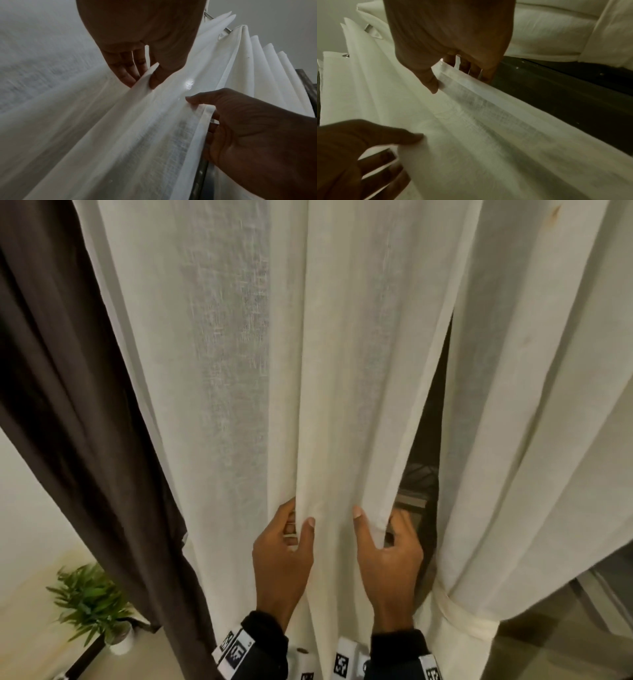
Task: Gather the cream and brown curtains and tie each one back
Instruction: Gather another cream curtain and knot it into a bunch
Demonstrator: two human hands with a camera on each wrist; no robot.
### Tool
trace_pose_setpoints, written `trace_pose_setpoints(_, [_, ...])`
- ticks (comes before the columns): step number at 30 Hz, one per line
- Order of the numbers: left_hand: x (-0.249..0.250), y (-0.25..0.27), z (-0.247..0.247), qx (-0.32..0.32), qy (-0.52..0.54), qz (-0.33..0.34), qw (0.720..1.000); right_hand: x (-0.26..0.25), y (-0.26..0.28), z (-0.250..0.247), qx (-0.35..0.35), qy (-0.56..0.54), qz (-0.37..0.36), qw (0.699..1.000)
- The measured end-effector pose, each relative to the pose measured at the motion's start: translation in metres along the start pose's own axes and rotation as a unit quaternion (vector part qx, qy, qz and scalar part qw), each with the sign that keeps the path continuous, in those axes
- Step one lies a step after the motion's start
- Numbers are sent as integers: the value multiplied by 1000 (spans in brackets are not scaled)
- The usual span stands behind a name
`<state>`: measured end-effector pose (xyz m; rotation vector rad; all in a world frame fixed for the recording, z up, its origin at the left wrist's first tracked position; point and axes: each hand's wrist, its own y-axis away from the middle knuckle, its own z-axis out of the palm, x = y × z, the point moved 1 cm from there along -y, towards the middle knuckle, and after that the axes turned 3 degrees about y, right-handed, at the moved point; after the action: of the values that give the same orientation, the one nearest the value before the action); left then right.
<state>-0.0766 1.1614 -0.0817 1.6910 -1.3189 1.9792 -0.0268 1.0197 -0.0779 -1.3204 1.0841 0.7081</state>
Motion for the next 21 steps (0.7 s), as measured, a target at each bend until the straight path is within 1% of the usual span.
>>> trace_pose_setpoints(3, [-5, 4, 2, -22, -13, 12, 1000, 17, 9, 13, -85, -41, 99, 991])
trace_pose_setpoints(4, [-5, 6, 5, -39, -15, 22, 999, 19, 9, 16, -106, -61, 105, 987])
trace_pose_setpoints(5, [-5, 7, 9, -67, -17, 34, 997, 19, 9, 20, -121, -68, 82, 987])
trace_pose_setpoints(7, [-1, 9, 16, -147, -10, 68, 987, 13, 9, 25, -142, -52, 21, 988])
trace_pose_setpoints(8, [1, 10, 17, -177, -3, 83, 981, 10, 7, 27, -144, -56, 15, 988])
trace_pose_setpoints(9, [3, 10, 12, -184, 0, 96, 978, 8, 6, 28, -138, -76, 26, 987])
trace_pose_setpoints(10, [3, 6, 5, -169, 6, 112, 979, 11, 3, 28, -128, -91, 44, 987])
trace_pose_setpoints(13, [-6, -12, -27, -50, 5, 147, 988, 18, -4, 26, -118, -87, 101, 984])
trace_pose_setpoints(14, [-10, -18, -34, -26, -7, 144, 989, 20, -4, 24, -115, -76, 116, 984])
trace_pose_setpoints(15, [-14, -23, -38, -15, -23, 120, 992, 22, -4, 23, -115, -67, 136, 982])
trace_pose_setpoints(17, [-28, -29, -36, -24, -54, 50, 997, 21, -2, 23, -128, -61, 162, 977])
trace_pose_setpoints(18, [-35, -29, -33, -26, -72, 41, 996, 19, 0, 23, -138, -54, 162, 976])
trace_pose_setpoints(19, [-43, -29, -31, -29, -83, 49, 995, 15, 3, 25, -149, -46, 156, 975])
trace_pose_setpoints(20, [-51, -29, -29, -46, -92, 57, 993, 12, 7, 27, -163, -37, 142, 976])
trace_pose_setpoints(21, [-57, -28, -29, -86, -91, 56, 991, 8, 13, 31, -177, -22, 129, 976])
